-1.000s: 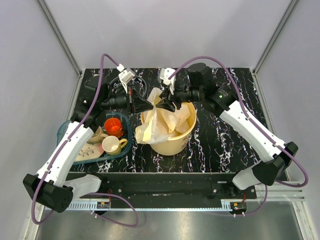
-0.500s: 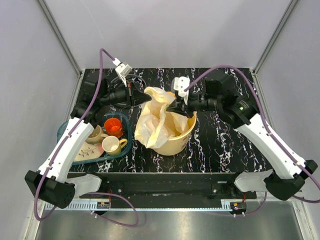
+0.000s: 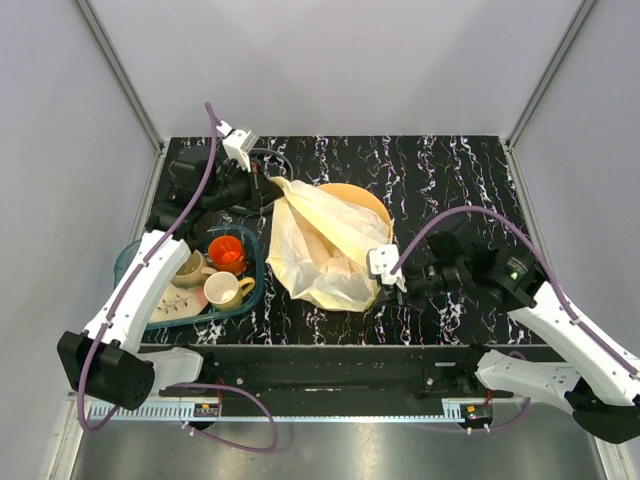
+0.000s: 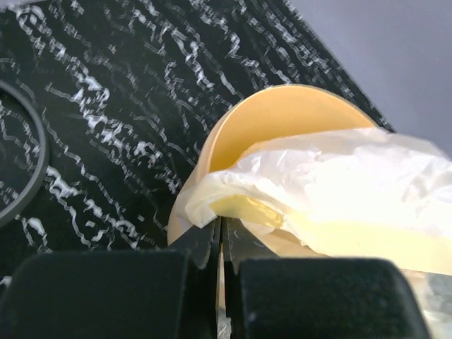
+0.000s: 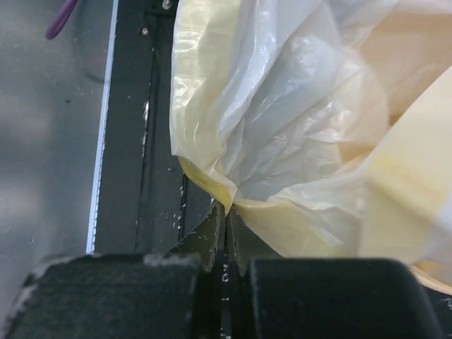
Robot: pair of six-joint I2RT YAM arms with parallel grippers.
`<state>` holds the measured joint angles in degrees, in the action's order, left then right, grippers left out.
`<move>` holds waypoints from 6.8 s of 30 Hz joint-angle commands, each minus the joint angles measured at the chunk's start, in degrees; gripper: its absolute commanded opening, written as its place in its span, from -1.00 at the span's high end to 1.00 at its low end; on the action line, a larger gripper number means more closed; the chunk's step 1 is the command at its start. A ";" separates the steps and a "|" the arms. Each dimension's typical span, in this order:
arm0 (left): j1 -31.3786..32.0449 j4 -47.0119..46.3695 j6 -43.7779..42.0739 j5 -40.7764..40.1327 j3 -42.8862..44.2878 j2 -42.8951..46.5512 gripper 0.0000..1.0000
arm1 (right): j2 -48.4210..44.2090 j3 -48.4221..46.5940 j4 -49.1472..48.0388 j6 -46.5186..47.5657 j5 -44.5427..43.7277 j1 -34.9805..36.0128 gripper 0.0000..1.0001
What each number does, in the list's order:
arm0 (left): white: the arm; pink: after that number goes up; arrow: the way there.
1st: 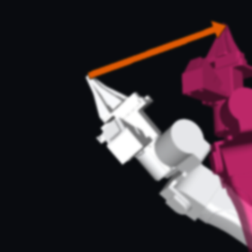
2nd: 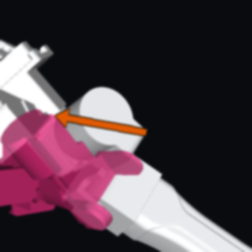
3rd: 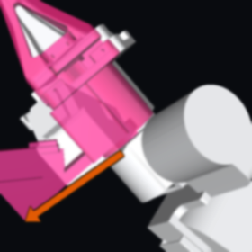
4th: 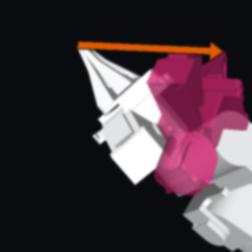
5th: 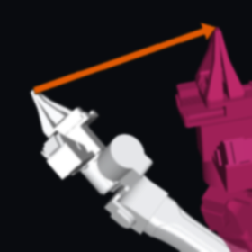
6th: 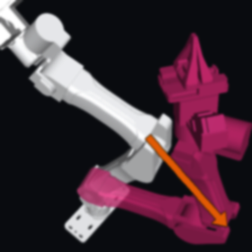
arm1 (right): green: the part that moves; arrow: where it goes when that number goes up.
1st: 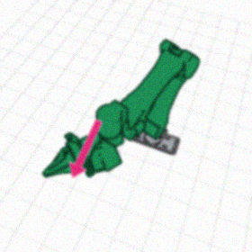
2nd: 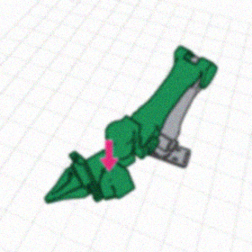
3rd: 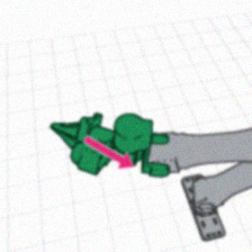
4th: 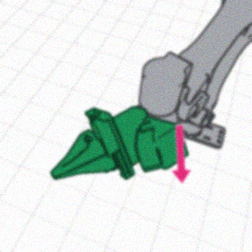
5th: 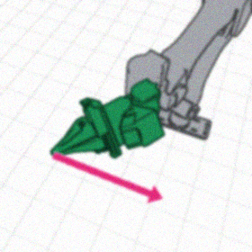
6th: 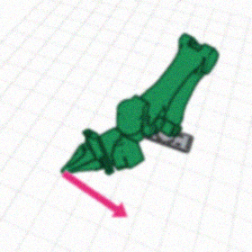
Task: Put the trash bags into the trash bin
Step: Place the trash bag in the trash bin.
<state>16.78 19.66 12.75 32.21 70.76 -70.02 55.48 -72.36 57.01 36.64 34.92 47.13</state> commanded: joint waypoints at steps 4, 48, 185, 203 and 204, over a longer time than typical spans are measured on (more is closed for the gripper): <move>-2.53 0.47 -3.79 -5.49 -4.49 2.17 1.00 | -0.99 5.73 1.88 0.36 -6.24 2.44 1.00; -7.81 -9.38 -9.50 3.99 -19.43 1.20 1.00 | -6.09 22.08 -17.00 -3.42 -48.69 2.44 1.00; 9.95 -8.50 -23.47 -7.77 7.55 -3.63 1.00 | 9.98 0.73 -42.68 -5.62 -44.06 -9.86 1.00; 2.13 -6.13 -19.09 -6.55 16.15 -21.46 1.00 | 31.42 -11.31 -34.52 -18.36 -29.31 -22.51 1.00; 1.86 -5.86 -18.30 -6.28 16.60 -22.17 1.00 | 32.22 -11.92 -33.64 -19.58 -28.68 -23.13 1.00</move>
<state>20.99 13.61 -9.23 25.30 82.94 -89.14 85.12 -80.47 19.53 21.78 2.52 27.77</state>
